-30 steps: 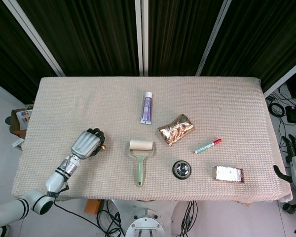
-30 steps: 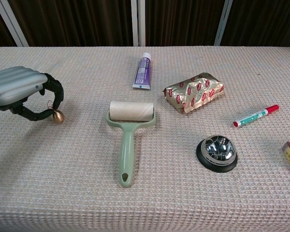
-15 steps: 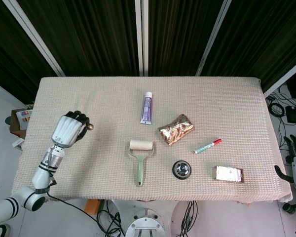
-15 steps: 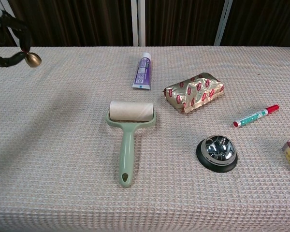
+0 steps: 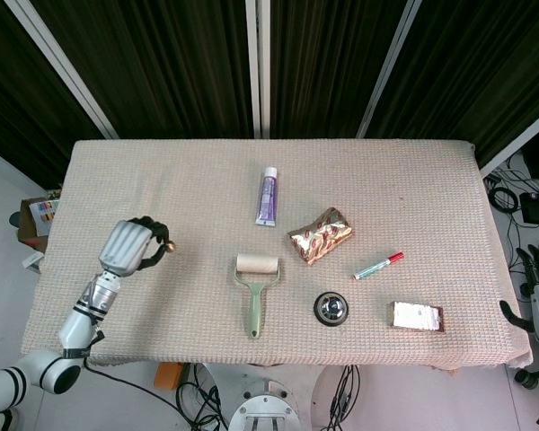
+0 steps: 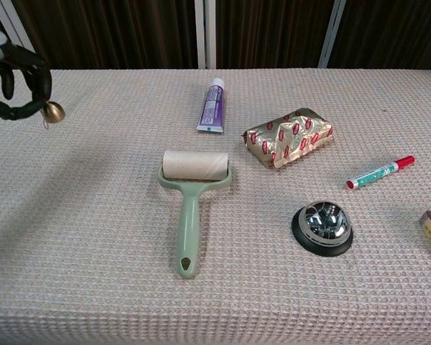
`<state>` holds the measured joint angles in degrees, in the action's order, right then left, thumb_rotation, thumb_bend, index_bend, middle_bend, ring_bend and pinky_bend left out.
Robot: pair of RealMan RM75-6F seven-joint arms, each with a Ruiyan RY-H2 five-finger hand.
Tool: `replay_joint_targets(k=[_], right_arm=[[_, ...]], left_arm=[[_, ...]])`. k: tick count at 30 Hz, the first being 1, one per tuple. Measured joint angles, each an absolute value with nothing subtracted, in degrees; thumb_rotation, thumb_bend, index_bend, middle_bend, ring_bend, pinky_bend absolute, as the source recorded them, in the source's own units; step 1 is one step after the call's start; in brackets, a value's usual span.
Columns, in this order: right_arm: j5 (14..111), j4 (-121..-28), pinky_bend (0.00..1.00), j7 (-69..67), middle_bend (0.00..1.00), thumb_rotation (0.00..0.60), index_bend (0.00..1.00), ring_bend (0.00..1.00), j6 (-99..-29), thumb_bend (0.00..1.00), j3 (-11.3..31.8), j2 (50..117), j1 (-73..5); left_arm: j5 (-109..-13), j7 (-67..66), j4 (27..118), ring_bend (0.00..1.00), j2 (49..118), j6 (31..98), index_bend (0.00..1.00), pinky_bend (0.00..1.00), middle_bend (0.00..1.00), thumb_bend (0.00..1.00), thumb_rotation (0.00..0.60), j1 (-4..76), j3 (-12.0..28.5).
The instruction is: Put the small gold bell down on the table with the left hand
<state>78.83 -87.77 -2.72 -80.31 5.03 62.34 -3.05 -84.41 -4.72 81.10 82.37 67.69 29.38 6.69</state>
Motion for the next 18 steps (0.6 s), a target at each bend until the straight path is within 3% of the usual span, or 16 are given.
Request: replay_joint_targets(k=[6, 18], right_arm=[[78.75, -87.22, 0.0, -3.12, 0.0, 0.6, 0.0, 0.0, -79.91, 0.18, 4.86, 62.61, -3.11], [78.86, -87.06, 0.0, -3.16, 0.0, 0.6, 0.0, 0.0, -79.69, 0.18, 4.8, 62.64, -3.19]], left_arm=[[-84.37, -15.23, 77.69, 0.43, 83.77, 68.92, 0.82, 0.56, 0.57, 0.46, 0.6, 29.12, 5.87], [-86.34, -17.43, 61.71, 0.42, 94.09, 71.1, 0.82, 0.55, 0.56, 0.46, 0.6, 28.68, 3.09]])
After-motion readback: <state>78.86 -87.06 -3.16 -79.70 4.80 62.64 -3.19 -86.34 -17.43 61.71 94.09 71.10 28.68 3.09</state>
